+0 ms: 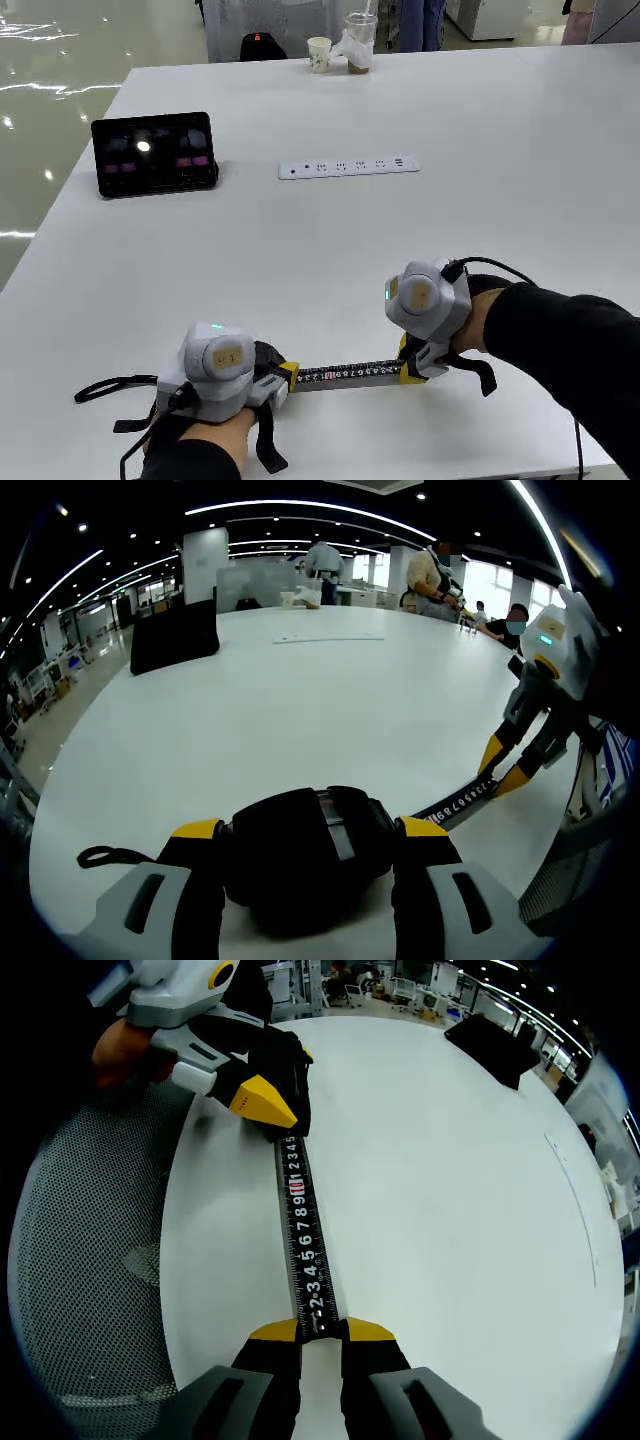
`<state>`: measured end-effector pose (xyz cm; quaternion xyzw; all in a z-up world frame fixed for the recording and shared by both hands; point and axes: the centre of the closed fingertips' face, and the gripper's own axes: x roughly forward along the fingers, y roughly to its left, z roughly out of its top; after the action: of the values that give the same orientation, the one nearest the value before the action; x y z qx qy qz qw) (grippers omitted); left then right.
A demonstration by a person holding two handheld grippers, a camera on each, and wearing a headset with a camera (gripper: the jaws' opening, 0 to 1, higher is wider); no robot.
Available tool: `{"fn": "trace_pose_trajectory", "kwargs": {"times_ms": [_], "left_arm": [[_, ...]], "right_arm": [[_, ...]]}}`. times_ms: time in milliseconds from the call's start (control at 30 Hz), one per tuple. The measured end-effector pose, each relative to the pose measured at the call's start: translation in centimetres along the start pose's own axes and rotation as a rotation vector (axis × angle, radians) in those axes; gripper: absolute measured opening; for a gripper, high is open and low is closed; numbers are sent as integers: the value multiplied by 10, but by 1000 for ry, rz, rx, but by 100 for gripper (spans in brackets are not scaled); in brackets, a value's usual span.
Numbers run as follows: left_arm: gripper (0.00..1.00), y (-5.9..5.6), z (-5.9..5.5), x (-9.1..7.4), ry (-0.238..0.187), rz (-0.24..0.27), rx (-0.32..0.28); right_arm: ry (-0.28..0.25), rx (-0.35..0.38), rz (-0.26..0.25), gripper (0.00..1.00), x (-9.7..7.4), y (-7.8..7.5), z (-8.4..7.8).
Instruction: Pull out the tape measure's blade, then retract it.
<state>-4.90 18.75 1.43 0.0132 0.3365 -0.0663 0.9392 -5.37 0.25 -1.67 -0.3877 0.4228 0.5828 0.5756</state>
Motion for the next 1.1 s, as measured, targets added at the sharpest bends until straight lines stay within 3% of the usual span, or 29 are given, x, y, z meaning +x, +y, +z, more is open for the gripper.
{"fn": "trace_pose_trajectory", "kwargs": {"times_ms": [1100], "left_arm": [[63,0,-1,-1,0,-1,-1]], "right_arm": [[-1,7,6,12,7,4,15]]}}
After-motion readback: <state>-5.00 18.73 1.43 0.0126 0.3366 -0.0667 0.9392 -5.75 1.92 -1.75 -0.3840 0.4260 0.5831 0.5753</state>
